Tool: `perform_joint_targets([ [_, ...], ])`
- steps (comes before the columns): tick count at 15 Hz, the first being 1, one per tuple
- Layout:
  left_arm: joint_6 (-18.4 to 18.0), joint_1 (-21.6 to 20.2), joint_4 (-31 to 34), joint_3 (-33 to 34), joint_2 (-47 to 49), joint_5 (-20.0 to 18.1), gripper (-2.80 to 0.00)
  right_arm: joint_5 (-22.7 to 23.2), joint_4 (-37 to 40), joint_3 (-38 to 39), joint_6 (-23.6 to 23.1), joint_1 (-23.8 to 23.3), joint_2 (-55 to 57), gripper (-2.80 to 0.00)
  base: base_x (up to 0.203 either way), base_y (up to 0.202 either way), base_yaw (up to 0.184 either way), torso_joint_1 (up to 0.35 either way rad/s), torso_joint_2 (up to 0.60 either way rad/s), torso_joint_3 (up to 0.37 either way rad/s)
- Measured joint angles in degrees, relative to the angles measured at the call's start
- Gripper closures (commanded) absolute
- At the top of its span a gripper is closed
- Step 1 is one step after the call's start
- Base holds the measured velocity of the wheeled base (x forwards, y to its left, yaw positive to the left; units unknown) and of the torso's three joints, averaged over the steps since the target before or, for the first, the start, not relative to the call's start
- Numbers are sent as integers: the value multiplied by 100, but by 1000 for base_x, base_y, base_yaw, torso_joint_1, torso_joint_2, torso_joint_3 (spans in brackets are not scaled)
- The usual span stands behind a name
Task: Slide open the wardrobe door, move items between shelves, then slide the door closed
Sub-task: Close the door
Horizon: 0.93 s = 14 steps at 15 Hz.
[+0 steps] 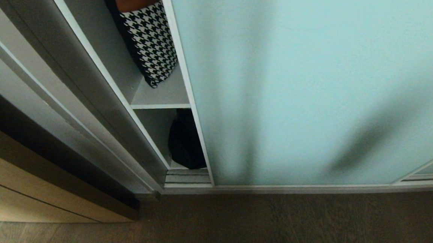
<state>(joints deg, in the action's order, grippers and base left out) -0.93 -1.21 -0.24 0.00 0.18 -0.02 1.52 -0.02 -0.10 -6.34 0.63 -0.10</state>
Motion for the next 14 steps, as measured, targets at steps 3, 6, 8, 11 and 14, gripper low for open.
perform_joint_targets([
  [3, -73, 0, 24, 0, 0, 20, 0, -21, 2, 10, 548, 6, 0, 0, 0, 0, 0, 0, 0, 0],
  [6, -138, 0, -129, -221, 4, 12, 0, -18, 2, 10, 557, 6, 0, 0, 0, 0, 0, 0, 0, 0],
  [8, -141, 0, -18, -1009, 72, -94, 0, -16, 2, 10, 559, 6, 2, 0, 0, 0, 0, 0, 0, 0],
  [11, -130, 0, 455, -2835, 644, -561, 0, -15, 2, 10, 559, 6, 2, 0, 0, 0, 0, 0, 0, 0],
  [14, -117, 0, 736, -4285, 1904, -1434, 0, -15, 2, 10, 559, 6, 2, 0, 0, 0, 0, 0, 0, 0],
])
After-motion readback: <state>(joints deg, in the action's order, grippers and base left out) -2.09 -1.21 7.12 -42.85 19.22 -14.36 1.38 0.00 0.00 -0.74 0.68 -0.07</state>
